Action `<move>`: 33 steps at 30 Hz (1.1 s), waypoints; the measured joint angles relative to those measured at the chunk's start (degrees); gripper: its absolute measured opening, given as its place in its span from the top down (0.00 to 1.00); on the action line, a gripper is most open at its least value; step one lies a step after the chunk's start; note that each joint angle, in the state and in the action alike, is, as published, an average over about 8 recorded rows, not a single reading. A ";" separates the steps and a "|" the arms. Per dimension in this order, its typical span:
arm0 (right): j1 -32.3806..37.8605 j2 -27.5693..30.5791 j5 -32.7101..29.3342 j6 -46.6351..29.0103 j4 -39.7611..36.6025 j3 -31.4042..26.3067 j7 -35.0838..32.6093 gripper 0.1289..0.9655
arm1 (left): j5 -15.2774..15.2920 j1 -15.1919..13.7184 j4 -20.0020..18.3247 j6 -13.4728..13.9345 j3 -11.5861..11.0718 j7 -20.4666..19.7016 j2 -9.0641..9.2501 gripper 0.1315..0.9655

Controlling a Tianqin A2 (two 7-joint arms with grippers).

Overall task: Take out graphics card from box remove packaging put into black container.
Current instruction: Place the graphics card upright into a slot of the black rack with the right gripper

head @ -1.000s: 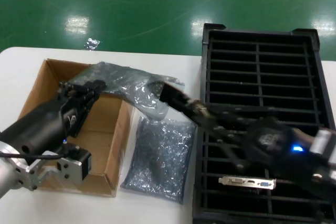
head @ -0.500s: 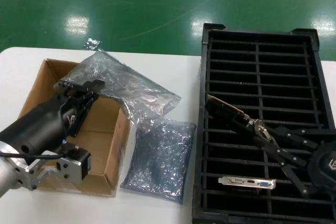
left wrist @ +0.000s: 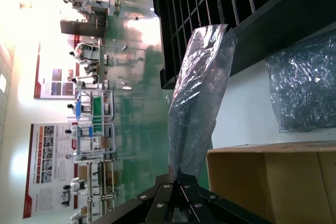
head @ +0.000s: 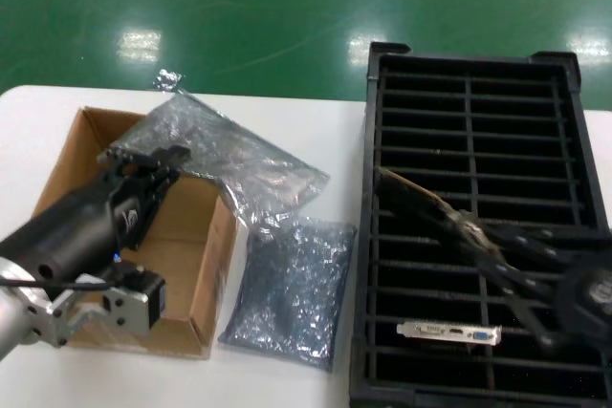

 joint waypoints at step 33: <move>51.82 1.77 -27.35 -41.96 -6.56 -29.15 27.14 0.93 | 0.00 0.00 0.00 0.00 0.00 -0.01 0.00 0.99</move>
